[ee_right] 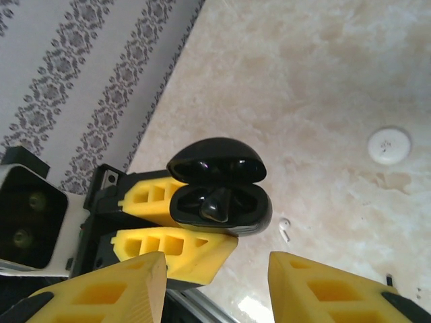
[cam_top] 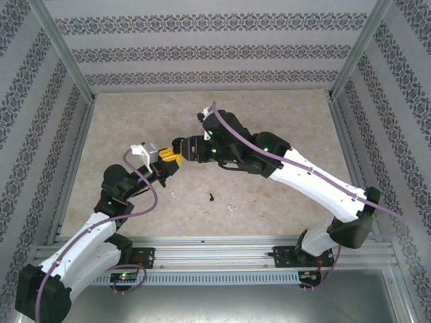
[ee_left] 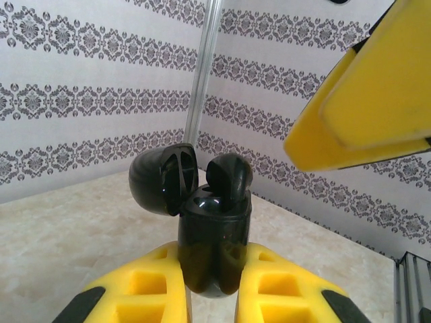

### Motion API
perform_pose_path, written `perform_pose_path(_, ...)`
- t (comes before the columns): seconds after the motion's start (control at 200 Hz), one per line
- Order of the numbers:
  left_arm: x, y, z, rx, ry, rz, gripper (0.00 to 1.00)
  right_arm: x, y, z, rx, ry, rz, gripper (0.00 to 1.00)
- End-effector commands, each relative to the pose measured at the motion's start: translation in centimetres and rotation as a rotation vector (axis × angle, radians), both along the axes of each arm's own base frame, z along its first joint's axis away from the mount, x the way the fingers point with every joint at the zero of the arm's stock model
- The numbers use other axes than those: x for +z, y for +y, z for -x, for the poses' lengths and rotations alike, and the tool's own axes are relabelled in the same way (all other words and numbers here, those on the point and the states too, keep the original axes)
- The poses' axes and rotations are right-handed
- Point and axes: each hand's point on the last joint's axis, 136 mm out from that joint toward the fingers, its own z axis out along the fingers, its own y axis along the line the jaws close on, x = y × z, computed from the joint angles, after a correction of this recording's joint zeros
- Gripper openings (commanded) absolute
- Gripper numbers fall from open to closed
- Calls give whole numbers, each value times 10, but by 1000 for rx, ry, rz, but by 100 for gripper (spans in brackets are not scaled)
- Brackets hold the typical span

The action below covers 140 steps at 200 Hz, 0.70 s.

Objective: Insert wireless bluetooth earbuds into charging case

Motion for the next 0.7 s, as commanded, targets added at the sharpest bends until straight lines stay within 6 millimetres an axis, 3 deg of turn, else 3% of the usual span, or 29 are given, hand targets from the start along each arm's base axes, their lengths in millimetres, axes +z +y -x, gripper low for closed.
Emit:
perform_pose_path(0.0,11,-4,5,-28,-40,-13,0,4,4,6,31,19,-9,44)
perform_pose_path(0.694,9,-4,7,-37,-35,-21,0,1,21,-7,56,21,-26,43)
